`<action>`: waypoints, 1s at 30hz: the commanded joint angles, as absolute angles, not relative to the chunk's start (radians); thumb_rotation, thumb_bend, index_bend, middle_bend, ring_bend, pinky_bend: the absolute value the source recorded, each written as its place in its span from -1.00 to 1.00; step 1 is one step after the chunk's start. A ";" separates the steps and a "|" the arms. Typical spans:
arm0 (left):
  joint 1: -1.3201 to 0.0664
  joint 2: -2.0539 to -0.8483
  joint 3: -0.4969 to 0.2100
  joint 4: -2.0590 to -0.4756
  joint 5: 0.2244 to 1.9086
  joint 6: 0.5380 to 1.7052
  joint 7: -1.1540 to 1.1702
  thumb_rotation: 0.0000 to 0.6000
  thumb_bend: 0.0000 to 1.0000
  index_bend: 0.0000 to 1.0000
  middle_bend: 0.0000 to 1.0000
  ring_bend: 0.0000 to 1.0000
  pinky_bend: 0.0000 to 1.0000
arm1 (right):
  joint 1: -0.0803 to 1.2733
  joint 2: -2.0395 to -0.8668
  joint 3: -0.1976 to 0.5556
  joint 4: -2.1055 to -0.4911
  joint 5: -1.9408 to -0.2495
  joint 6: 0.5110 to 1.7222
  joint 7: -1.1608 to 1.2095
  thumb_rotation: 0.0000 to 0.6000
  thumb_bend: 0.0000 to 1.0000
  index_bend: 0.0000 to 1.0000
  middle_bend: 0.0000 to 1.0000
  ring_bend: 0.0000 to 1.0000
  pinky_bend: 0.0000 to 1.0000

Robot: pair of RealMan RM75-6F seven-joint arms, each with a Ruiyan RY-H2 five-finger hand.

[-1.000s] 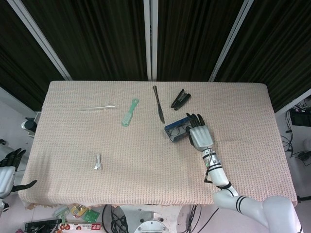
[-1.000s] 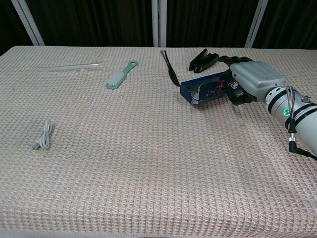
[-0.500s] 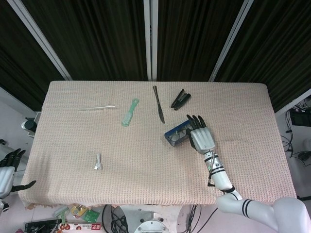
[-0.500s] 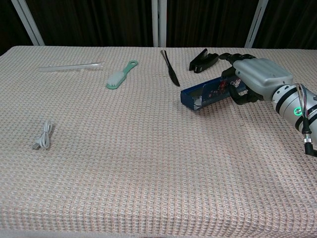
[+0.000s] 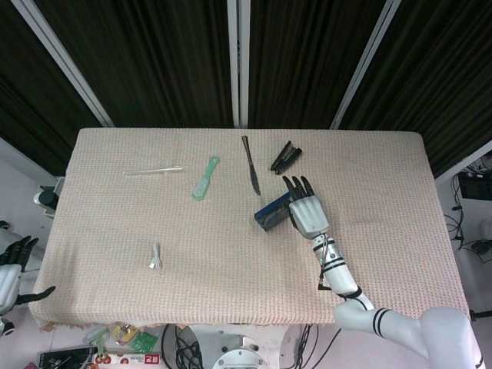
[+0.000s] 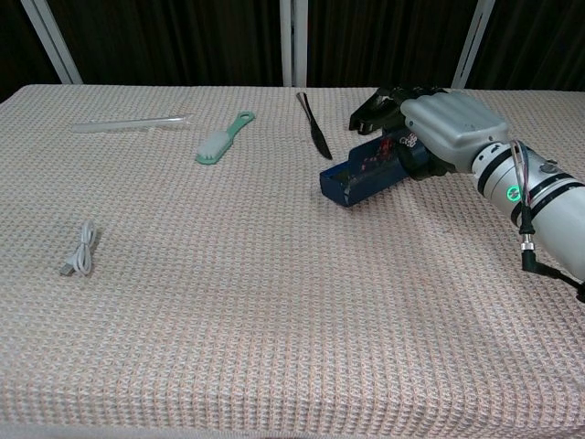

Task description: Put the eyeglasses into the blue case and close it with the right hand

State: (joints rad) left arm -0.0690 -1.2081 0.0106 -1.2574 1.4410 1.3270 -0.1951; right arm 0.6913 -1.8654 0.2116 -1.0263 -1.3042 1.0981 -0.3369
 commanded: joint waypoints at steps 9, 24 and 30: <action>-0.068 -1.205 0.011 -1.252 1.436 1.320 -0.198 0.57 -0.80 -0.90 -0.95 -0.91 -0.62 | 0.747 -1.962 0.218 -0.847 -1.349 1.083 -0.223 1.00 0.05 0.75 -1.00 -1.00 -1.00; -0.069 -1.201 0.010 -1.240 1.428 1.306 -0.213 0.58 -0.80 -0.90 -0.95 -0.91 -0.62 | 0.800 -2.089 0.207 -0.584 -1.417 1.116 -0.002 1.00 -0.04 -0.99 -1.00 -1.00 -1.00; -0.068 -1.197 0.012 -1.238 1.425 1.300 -0.216 0.58 -0.80 -0.90 -0.95 -0.91 -0.62 | 0.825 -2.130 0.224 -0.513 -1.405 1.094 0.023 1.00 -0.05 -1.00 -1.00 -1.00 -1.00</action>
